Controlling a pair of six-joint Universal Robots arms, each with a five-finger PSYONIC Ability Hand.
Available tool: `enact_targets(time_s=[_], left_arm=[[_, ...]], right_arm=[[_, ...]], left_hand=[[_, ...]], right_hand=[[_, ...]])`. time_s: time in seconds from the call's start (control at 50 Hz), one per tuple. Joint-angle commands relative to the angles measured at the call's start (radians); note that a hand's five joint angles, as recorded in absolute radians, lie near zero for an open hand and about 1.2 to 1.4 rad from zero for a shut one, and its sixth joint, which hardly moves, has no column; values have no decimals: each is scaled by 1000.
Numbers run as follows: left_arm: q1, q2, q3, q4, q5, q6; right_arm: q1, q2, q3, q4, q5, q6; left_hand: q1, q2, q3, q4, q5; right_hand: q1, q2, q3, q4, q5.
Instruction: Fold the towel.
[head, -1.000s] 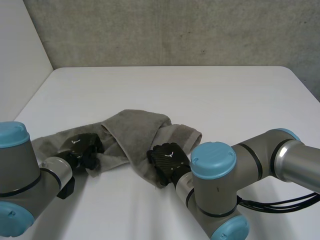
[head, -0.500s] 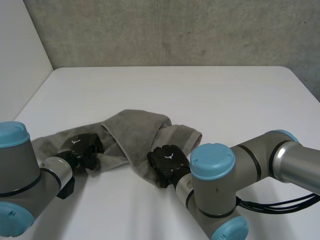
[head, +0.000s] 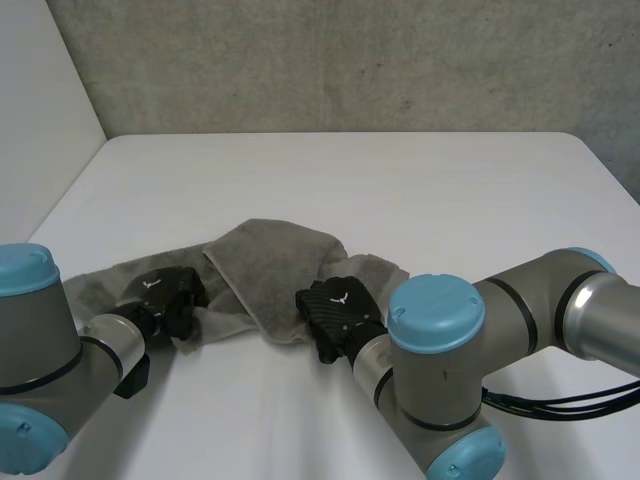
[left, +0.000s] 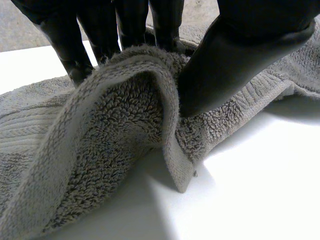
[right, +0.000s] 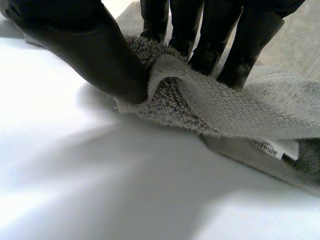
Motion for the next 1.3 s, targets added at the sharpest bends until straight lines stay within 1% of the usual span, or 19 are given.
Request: enact_targets(time_s=[0.02,0.12,0.28,0.38,0.46,0.5,0.62,0.72,0.78,0.88,0.94,0.98,1.0,1.04,1.08,1.1,1.14,1.2,1.3], left_arm=[[-1,2,0,0,0,0],[1,3,1,0,0,-1],[16,104,18,-5,29,0],[37,221,58,-34,114,-3],[77,318,81,-66,167,-6],[151,394,124,-104,213,-9],[209,430,191,-149,270,-52],[232,402,211,-156,308,-87],[238,318,233,-153,325,-95],[226,156,331,-166,316,-97],[221,46,440,-183,301,-98],[218,-12,517,-192,290,-101],[209,-65,606,-201,275,-107],[194,-118,711,-210,256,-124],[172,-193,939,-218,195,-179],[172,-193,940,-218,195,-179],[171,-210,1050,-216,161,-219],[171,-213,1239,-210,117,-302],[169,-190,1418,-196,109,-360]], right_arm=[[-19,-21,7,0,-2,0],[-31,-41,-1,6,-20,0],[-151,-217,-48,98,-74,-6],[-296,-376,-163,301,-141,-81],[-348,-444,-223,389,-153,-126],[-373,-478,-242,421,-157,-147],[-433,-541,-265,529,-161,-288],[-424,-535,-268,582,-160,-402],[-419,-518,-279,584,-158,-440],[-416,-374,-402,573,-152,-422],[-413,-334,-453,566,-150,-407],[-387,-236,-574,523,-147,-362],[-387,-235,-575,523,-147,-362],[-378,-139,-750,446,-117,-321],[-375,-105,-853,411,-88,-304],[-375,-105,-854,411,-88,-304],[-373,-68,-1037,360,-26,-281],[-379,-58,-1171,331,-3,-269],[-381,-41,-1270,334,-20,-270]], left_hand=[[80,84,70,28,75],[85,89,76,34,81],[88,92,79,36,84],[88,92,79,36,84],[88,92,79,36,84],[88,92,79,36,84],[88,92,79,36,84],[88,92,79,36,84],[88,92,79,36,84],[88,92,79,36,84],[88,92,79,36,84],[88,92,79,36,84],[88,92,79,36,84],[88,92,79,36,84],[88,92,79,36,84],[88,92,79,36,84],[88,92,79,36,84],[88,92,79,36,84],[88,92,79,36,84]], right_hand=[[77,86,103,60,53],[77,86,103,60,53],[77,86,103,60,53],[77,86,103,60,53],[77,86,103,60,53],[77,86,103,60,53],[77,86,103,60,53],[77,86,103,60,53],[77,86,103,60,53],[77,86,103,60,53],[77,86,103,60,53],[77,86,103,60,53],[77,86,103,60,53],[77,86,103,60,53],[77,86,103,60,53],[77,86,103,60,53],[77,86,103,60,53],[77,86,103,60,53],[77,86,103,60,53]])
